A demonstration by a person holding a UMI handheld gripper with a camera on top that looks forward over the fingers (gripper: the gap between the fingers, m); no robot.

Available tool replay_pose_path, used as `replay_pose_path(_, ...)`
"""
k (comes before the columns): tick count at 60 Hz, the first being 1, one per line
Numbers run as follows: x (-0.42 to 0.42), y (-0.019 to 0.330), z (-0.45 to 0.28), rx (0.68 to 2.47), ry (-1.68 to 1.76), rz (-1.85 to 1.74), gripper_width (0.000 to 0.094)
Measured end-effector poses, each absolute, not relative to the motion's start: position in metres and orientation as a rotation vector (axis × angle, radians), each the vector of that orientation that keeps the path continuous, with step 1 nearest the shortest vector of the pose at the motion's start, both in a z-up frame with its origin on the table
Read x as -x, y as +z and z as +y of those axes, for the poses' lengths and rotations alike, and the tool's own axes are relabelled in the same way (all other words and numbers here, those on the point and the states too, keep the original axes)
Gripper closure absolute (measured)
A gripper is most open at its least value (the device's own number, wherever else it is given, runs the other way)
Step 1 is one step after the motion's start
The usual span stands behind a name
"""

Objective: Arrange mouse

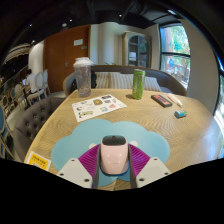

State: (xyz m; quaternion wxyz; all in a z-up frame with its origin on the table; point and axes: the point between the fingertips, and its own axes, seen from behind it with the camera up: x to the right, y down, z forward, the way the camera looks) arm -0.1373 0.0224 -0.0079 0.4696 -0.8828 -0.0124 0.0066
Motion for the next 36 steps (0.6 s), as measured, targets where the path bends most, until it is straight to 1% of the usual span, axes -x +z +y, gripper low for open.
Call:
replay_pose_path(8,0.141,-0.008,0.019,2.18,0.063,-0.062,0.0405)
replay_pose_path(9,0.143,-0.008,0.017,2.185,0.083,-0.076,0.038)
replay_pose_path(10,0.145,-0.008,0.015,2.19,0.102,-0.089,0.0323)
replay_pose_path(11,0.147,-0.006,0.012,2.193,0.125,-0.106,0.0241)
replay_pose_path(12,0.15,-0.005,0.008,2.194,0.152,-0.123,0.01)
replay_pose_path(13,0.153,-0.004,0.006,2.194,0.169,-0.134,0.0065)
replay_pose_path(15,0.152,0.003,-0.003,2.189,0.206,-0.155,0.0107)
replay_pose_path(16,0.151,0.006,-0.006,2.184,0.218,-0.162,0.0108)
replay_pose_path(19,0.144,0.017,-0.019,2.164,0.235,-0.187,0.0078)
replay_pose_path(25,0.118,0.031,-0.052,2.141,0.237,-0.229,0.0084)
replay_pose_path(36,0.046,0.041,-0.107,2.114,0.234,-0.204,0.0084)
